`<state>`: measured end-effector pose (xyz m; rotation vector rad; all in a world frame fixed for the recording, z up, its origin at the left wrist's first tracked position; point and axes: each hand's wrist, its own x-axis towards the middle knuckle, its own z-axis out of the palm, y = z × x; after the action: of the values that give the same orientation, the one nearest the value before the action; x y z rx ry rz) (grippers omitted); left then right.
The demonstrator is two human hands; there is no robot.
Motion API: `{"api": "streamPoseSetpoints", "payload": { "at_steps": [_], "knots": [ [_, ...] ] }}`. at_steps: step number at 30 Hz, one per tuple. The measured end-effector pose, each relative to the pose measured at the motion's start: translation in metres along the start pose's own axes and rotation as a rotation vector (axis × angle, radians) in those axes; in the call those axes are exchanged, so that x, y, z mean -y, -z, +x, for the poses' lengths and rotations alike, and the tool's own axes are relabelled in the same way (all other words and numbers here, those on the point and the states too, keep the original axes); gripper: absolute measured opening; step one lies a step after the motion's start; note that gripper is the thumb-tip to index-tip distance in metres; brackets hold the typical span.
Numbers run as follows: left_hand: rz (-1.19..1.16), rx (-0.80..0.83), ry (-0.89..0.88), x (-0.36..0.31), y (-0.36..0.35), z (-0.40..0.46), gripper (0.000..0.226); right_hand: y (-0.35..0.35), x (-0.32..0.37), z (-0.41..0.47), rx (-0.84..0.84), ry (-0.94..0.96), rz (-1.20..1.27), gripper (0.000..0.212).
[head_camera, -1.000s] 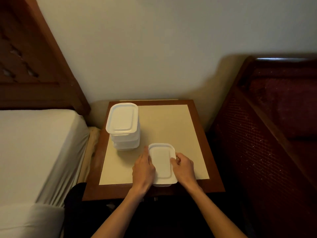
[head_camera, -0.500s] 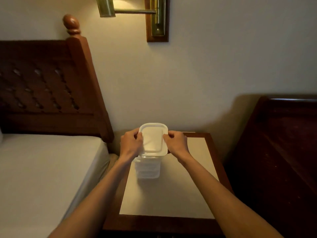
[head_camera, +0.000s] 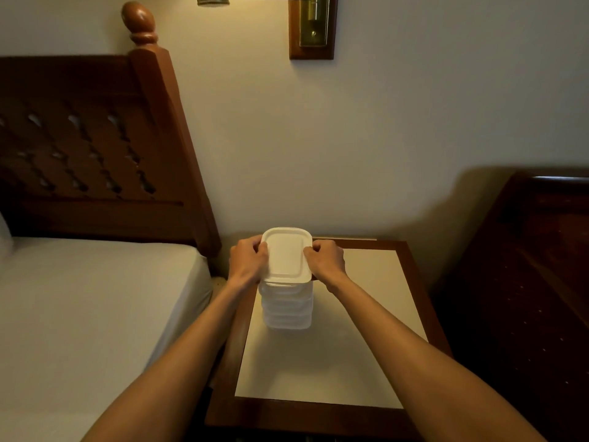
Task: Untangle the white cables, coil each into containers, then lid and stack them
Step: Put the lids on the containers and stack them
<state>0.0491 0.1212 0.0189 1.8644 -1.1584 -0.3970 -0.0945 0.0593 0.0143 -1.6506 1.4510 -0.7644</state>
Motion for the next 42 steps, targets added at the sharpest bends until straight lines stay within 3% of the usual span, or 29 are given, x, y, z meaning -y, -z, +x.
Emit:
{"api": "streamPoseSetpoints", "payload": {
  "at_steps": [4, 7, 9, 11, 14, 18, 21, 24, 28, 34, 39, 42],
  "knots": [
    [0.02, -0.021, 0.052, 0.006, -0.003, 0.0, 0.028, -0.004, -0.007, -0.003, 0.001, -0.003, 0.041, 0.025],
    [-0.074, -0.138, 0.248, 0.011, 0.001, 0.001, 0.051, -0.004, -0.014, -0.014, -0.14, -0.012, 0.168, 0.031],
    [-0.217, -0.193, 0.444, 0.021, 0.001, 0.005, 0.06, -0.005, -0.026, -0.026, -0.262, -0.118, 0.302, 0.026],
    [-0.332, -0.14, 0.556, 0.036, -0.005, 0.007, 0.056, -0.012, -0.05, -0.038, -0.288, -0.319, 0.388, 0.014],
    [-0.436, 0.025, 0.596, 0.065, -0.021, 0.003, 0.04, -0.033, -0.088, -0.061, -0.156, -0.57, 0.403, 0.026],
    [-0.59, 0.206, 0.633, 0.1, -0.041, -0.003, 0.027, -0.049, -0.102, -0.088, 0.169, -0.66, 0.551, 0.027],
    [-0.636, 0.18, 0.652, 0.084, -0.046, -0.016, 0.026, -0.052, -0.097, -0.092, 0.355, -0.647, 0.548, 0.033],
    [-0.661, 0.183, 0.66, 0.074, -0.052, -0.024, 0.028, -0.054, -0.098, -0.084, 0.363, -0.654, 0.534, 0.032],
    [-0.582, 0.222, 0.476, 0.089, -0.051, -0.037, 0.016, -0.038, -0.106, -0.072, 0.37, -0.606, 0.461, 0.02],
    [-0.594, 0.147, 0.466, 0.122, -0.05, -0.074, 0.039, -0.02, -0.124, -0.055, 0.103, -0.501, 0.388, 0.022],
    [-0.477, 0.056, 0.478, 0.121, -0.053, -0.111, 0.036, -0.031, -0.131, -0.077, 0.052, -0.351, 0.388, 0.023],
    [-0.581, 0.058, 0.497, 0.126, -0.05, -0.111, 0.03, -0.034, -0.132, -0.077, 0.024, -0.303, 0.381, 0.014]
  ]
}}
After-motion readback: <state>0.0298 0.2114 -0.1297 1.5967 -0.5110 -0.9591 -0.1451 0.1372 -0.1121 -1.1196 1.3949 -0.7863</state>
